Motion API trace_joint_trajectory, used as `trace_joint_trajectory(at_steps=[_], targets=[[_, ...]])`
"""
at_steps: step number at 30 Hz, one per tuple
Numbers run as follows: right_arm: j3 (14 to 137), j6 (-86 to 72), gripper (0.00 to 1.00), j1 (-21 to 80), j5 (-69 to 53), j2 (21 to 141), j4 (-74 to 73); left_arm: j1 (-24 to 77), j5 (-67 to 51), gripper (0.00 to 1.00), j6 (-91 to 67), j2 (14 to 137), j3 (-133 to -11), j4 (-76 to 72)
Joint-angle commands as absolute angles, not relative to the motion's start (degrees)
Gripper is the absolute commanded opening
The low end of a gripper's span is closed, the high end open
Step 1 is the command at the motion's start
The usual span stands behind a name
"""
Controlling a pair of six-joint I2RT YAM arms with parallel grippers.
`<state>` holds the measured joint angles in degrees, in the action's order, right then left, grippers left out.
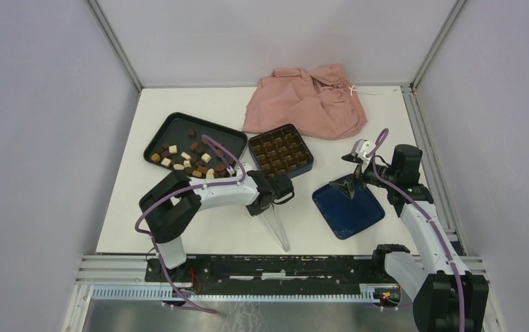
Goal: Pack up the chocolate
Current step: Pick up the clamp from the center of the board.
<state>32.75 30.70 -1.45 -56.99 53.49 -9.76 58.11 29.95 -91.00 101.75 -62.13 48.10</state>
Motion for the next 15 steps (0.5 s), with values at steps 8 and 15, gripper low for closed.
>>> trace_joint_trajectory(at_steps=[8,15], targets=[[33.4,32.0,0.98,-1.4,-59.5,53.1,-9.4,59.1,30.6,0.02,-88.9,96.1,-60.2,52.8],[33.3,31.9,0.98,-1.3,-62.3,53.6,-9.8,60.5,34.3,0.02,-85.1,87.0,-57.9,54.1]])
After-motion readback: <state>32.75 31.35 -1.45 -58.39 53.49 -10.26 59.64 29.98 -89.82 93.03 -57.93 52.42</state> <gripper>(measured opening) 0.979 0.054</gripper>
